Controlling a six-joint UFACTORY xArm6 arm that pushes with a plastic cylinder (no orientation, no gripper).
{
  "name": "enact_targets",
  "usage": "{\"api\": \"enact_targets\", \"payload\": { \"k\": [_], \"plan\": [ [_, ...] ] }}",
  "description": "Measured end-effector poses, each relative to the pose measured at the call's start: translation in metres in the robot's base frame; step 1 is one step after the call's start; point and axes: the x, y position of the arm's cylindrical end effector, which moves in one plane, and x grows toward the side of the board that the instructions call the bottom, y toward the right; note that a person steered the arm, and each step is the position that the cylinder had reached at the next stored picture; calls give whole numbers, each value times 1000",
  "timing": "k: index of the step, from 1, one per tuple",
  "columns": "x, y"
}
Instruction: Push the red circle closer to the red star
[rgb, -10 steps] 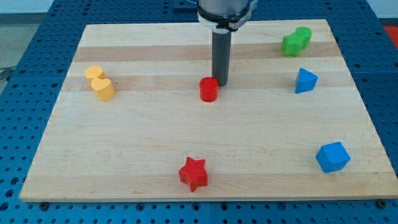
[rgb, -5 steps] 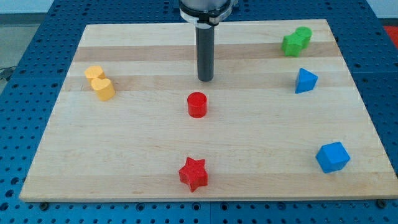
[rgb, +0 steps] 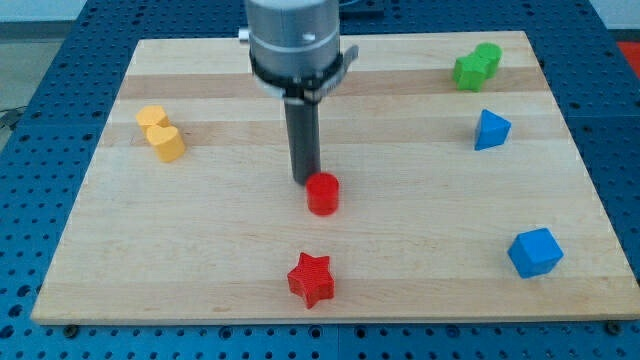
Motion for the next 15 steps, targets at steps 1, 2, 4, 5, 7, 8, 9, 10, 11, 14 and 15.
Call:
{"api": "enact_targets", "payload": {
  "k": [1, 2, 4, 5, 7, 8, 9, 10, 11, 14, 15],
  "plan": [
    [6, -1],
    [25, -2],
    [4, 38],
    [0, 41],
    [8, 61],
    [34, 53],
    [67, 41],
    [67, 41],
    [90, 31],
    [44, 51],
    [33, 98]
  ]
}}
